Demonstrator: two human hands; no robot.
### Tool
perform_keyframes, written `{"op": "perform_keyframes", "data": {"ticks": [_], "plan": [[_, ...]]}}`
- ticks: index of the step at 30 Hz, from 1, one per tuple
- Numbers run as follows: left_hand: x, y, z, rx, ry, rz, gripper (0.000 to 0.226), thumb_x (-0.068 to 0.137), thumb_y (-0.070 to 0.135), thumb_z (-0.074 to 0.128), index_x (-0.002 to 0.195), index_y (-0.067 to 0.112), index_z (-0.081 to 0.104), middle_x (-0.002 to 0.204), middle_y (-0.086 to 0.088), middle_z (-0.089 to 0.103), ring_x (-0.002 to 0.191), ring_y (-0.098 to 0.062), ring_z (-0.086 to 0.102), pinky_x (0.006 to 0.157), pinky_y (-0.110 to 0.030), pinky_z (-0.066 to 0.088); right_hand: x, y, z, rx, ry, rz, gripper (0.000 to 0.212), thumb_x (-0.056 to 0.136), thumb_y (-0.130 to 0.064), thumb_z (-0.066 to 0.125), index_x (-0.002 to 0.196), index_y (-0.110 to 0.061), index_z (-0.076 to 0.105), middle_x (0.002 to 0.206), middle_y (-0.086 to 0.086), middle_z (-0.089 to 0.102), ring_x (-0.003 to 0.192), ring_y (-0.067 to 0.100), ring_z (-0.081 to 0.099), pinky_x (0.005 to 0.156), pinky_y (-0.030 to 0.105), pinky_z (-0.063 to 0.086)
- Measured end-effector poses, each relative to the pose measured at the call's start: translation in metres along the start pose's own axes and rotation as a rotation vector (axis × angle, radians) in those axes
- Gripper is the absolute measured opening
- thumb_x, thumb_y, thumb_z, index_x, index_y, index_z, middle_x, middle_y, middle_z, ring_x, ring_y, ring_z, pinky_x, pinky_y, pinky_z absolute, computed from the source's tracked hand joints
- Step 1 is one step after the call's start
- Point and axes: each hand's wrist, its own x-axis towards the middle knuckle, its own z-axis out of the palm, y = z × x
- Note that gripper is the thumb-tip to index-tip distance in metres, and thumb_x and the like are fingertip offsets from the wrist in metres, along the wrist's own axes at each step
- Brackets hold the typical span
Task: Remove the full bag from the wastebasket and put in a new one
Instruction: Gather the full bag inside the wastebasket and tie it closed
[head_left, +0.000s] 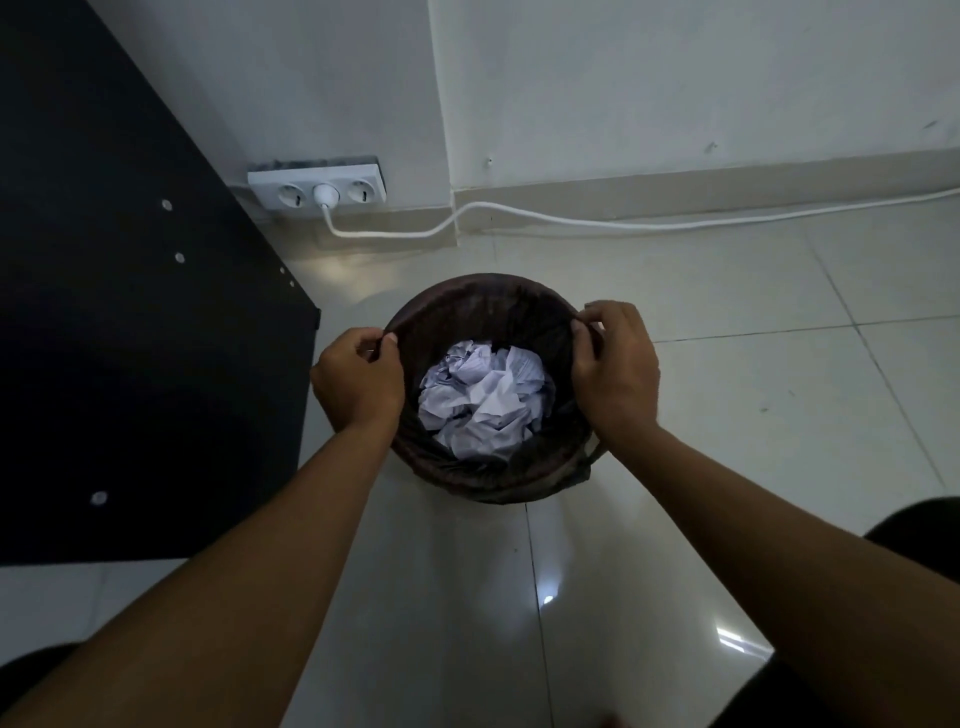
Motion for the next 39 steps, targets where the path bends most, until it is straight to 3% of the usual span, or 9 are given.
{"op": "perform_keyframes", "data": {"ticks": [3, 7, 12, 16, 23, 28, 32, 36, 39], "plan": [[0.006, 0.0, 0.002, 0.012, -0.069, -0.068, 0.026, 0.093, 0.031, 0.061, 0.105, 0.01, 0.072, 0.089, -0.002, 0.066, 0.085, -0.016, 0.059, 0.082, -0.031, 0.049, -0.001, -0.001, -0.001, 0.008, -0.078, -0.079, 0.012, 0.097, -0.021, 0.054, 0.103, -0.012, 0.059, 0.117, 0.005, 0.068, 0.1, 0.027, 0.065, 0.083, 0.044, 0.053], [0.009, -0.003, 0.006, -0.068, -0.152, -0.251, 0.041, 0.095, 0.034, 0.056, 0.07, 0.002, 0.062, 0.061, -0.006, 0.05, 0.062, -0.02, 0.049, 0.063, -0.03, 0.04, 0.001, -0.008, 0.0, 0.111, -0.112, 0.039, 0.038, 0.095, -0.043, 0.054, 0.126, -0.021, 0.055, 0.127, 0.0, 0.065, 0.109, 0.019, 0.065, 0.091, 0.039, 0.054], [0.015, -0.003, 0.003, -0.25, -0.219, -0.418, 0.025, 0.081, 0.036, 0.072, 0.094, 0.015, 0.079, 0.089, -0.002, 0.076, 0.086, -0.023, 0.072, 0.086, -0.038, 0.059, 0.015, -0.009, 0.003, 0.067, -0.148, 0.364, 0.045, 0.09, -0.05, 0.054, 0.123, -0.023, 0.068, 0.119, -0.001, 0.071, 0.11, 0.021, 0.066, 0.096, 0.038, 0.051], [0.01, 0.004, -0.003, -0.118, -0.103, -0.175, 0.012, 0.084, 0.018, 0.074, 0.09, 0.01, 0.08, 0.087, -0.004, 0.077, 0.08, -0.017, 0.071, 0.076, -0.024, 0.055, 0.011, -0.017, -0.001, 0.048, -0.051, 0.351, 0.029, 0.092, -0.039, 0.061, 0.113, -0.025, 0.074, 0.109, -0.003, 0.075, 0.1, 0.019, 0.069, 0.085, 0.025, 0.047], [0.005, -0.002, -0.003, 0.032, -0.072, 0.153, 0.011, 0.087, 0.011, 0.07, 0.094, 0.007, 0.077, 0.084, -0.007, 0.074, 0.077, -0.021, 0.07, 0.072, -0.018, 0.05, 0.009, -0.014, 0.0, -0.044, -0.001, 0.113, 0.019, 0.095, -0.03, 0.055, 0.101, -0.02, 0.07, 0.098, -0.001, 0.07, 0.092, 0.019, 0.064, 0.078, 0.032, 0.049], [0.016, -0.001, 0.006, 0.183, -0.299, 0.35, 0.048, 0.089, 0.03, 0.066, 0.135, 0.017, 0.059, 0.122, -0.01, 0.061, 0.114, -0.027, 0.058, 0.098, -0.037, 0.047, 0.004, -0.026, 0.001, 0.069, -0.107, -0.165, 0.014, 0.098, -0.027, 0.052, 0.102, -0.016, 0.059, 0.087, 0.002, 0.07, 0.075, 0.022, 0.065, 0.066, 0.035, 0.052], [0.025, 0.032, 0.013, 0.316, -0.688, 0.741, 0.068, 0.092, 0.032, 0.059, 0.154, 0.031, 0.031, 0.163, -0.002, 0.027, 0.151, -0.023, 0.02, 0.121, -0.044, 0.024, 0.002, -0.032, 0.001, 0.118, -0.202, -0.342, 0.011, 0.097, -0.019, 0.055, 0.104, -0.014, 0.061, 0.085, -0.001, 0.07, 0.072, 0.02, 0.065, 0.063, 0.024, 0.043], [0.031, 0.053, 0.023, 0.46, -0.947, 0.871, 0.054, 0.094, 0.024, 0.059, 0.146, 0.032, 0.046, 0.161, 0.006, 0.032, 0.153, -0.022, 0.014, 0.118, -0.041, 0.025, 0.0, -0.028, -0.005, 0.201, -0.204, -0.356, 0.009, 0.096, -0.014, 0.056, 0.103, -0.01, 0.061, 0.089, 0.003, 0.071, 0.075, 0.019, 0.067, 0.067, 0.032, 0.052], [0.036, 0.05, 0.021, 0.491, -0.878, 0.886, 0.03, 0.092, 0.03, 0.064, 0.121, 0.023, 0.067, 0.14, 0.0, 0.059, 0.137, -0.025, 0.045, 0.104, -0.042, 0.042, 0.003, -0.026, -0.01, 0.194, -0.177, -0.295, 0.013, 0.096, -0.018, 0.058, 0.105, -0.01, 0.062, 0.094, 0.003, 0.069, 0.082, 0.014, 0.063, 0.074, 0.036, 0.053]]}}
